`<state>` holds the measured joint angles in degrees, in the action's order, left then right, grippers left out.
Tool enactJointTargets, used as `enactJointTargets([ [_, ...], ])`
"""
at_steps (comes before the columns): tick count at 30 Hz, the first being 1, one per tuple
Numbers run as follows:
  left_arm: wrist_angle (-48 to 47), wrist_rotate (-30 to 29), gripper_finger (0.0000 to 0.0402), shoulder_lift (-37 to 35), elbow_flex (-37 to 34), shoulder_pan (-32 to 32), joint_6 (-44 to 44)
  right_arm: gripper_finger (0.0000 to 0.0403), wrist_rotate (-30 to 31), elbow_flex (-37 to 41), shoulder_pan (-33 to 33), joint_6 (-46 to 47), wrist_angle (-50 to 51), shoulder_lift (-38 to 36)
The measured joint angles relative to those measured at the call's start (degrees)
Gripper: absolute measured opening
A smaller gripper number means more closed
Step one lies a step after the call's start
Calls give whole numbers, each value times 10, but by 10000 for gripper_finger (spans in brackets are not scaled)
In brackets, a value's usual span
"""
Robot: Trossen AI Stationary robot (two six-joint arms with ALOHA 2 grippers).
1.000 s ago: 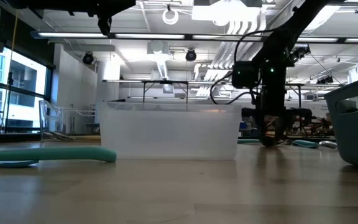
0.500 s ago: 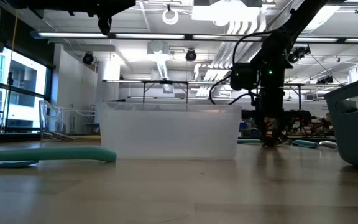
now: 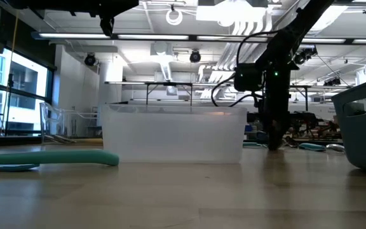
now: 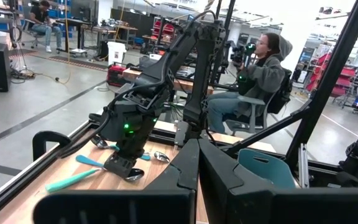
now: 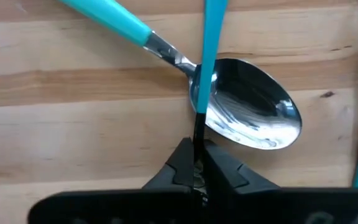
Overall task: Sort silverware by color (type)
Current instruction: Put the blue spoon into the white transparent bin
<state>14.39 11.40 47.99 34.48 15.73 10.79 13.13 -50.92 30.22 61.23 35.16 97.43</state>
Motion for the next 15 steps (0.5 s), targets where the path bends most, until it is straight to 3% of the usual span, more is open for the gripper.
enactJointTargets([
  [15, 0, 0, 0, 0, 0, 0, -5, 1, -8, 3, -19, -1, 31, -45],
])
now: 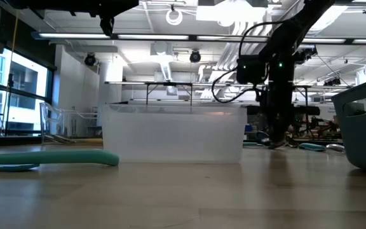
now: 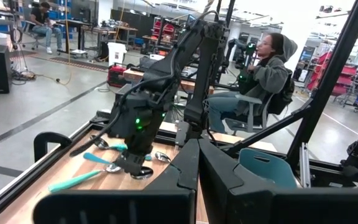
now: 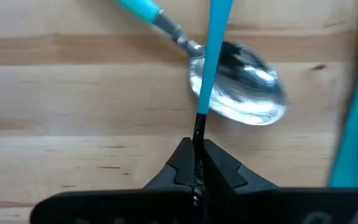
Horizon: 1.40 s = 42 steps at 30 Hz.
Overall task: Sort silverware by color (type)
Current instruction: Put the blue spoon into the white transparent bin
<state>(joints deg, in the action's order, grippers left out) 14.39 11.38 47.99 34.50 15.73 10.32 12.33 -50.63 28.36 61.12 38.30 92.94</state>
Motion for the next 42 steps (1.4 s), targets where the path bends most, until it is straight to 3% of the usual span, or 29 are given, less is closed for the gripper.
enactJointTargets([
  [8, 0, 0, 0, 0, 0, 0, 0, 1, 35, 0, 0, -33, -2, -103],
  [17, 0, 0, 0, 0, 0, 0, 0, 0, 65, -1, 0, -193, -13, -261],
  [22, 0, 0, 0, 0, 0, 0, 1, 0, 72, -2, 0, -239, -12, -314],
  [29, 0, -2, 0, 0, 0, 0, 1, 0, 72, -2, -26, -263, -59, -325],
  [36, 0, -3, 0, 0, 0, 9, 14, 0, 44, -2, -97, -322, -225, -293],
  [42, 2, -3, 0, 0, 0, 15, 17, 0, -31, -2, -160, -401, -406, -256],
])
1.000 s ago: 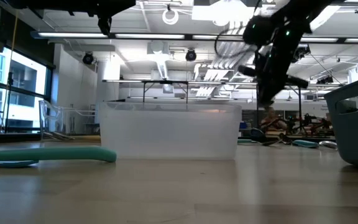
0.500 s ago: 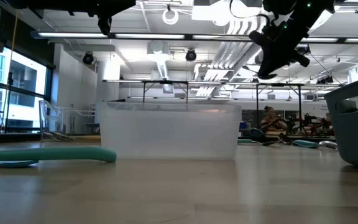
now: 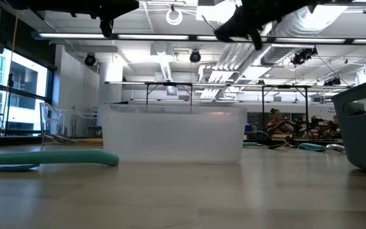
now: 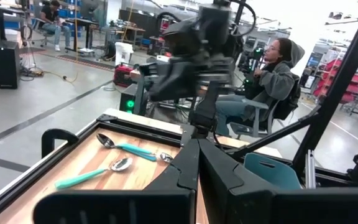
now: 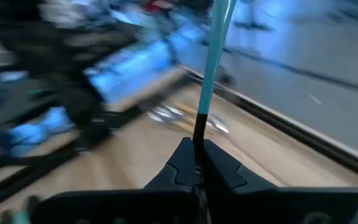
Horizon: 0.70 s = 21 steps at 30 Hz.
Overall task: Sort silverware by color (type)
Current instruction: Put the blue spoon into the white transparent bin
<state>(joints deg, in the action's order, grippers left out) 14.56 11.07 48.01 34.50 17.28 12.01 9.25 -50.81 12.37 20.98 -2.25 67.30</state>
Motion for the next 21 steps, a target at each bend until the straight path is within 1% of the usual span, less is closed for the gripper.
enactJointTargets([
  [4, 9, 0, 0, 0, 0, 0, -1, 0, -43, 0, -43, -85, -100, 24],
  [7, 9, 0, 0, 0, 0, 0, -1, 0, -65, 0, -73, -153, -134, 40],
  [10, 9, 0, 0, 0, 0, 0, -1, 0, -68, 0, -97, -196, -154, 51],
  [14, 10, 0, 0, 0, 0, 0, -1, 0, -62, 0, -111, -196, -162, 56],
  [21, 11, 1, 0, 0, 0, 0, -1, 0, -58, 0, -111, -195, -164, 56],
])
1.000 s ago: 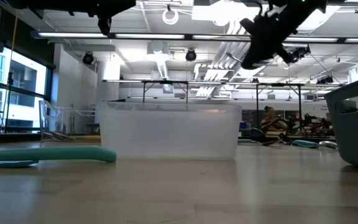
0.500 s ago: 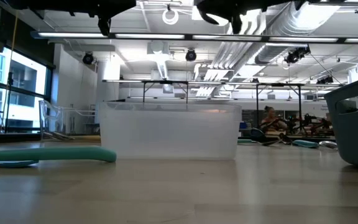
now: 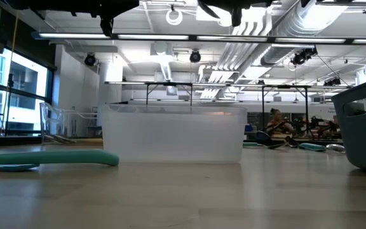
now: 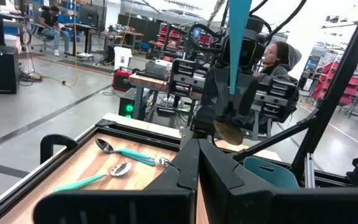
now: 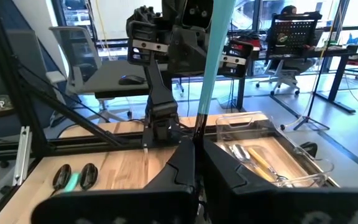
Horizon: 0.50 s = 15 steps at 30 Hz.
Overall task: Sort silverware by color (type)
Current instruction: Put the blue spoon into the white transparent bin
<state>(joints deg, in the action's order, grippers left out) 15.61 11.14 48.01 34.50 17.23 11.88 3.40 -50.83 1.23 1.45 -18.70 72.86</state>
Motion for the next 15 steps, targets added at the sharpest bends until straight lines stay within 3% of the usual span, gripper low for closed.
enactJointTargets([
  [12, 9, -1, 0, 0, 0, 0, -1, 0, -4, 0, 0, 2, 0, 0],
  [15, 9, -14, 0, 0, 0, 0, -10, 0, -4, 0, 0, 48, 2, 0],
])
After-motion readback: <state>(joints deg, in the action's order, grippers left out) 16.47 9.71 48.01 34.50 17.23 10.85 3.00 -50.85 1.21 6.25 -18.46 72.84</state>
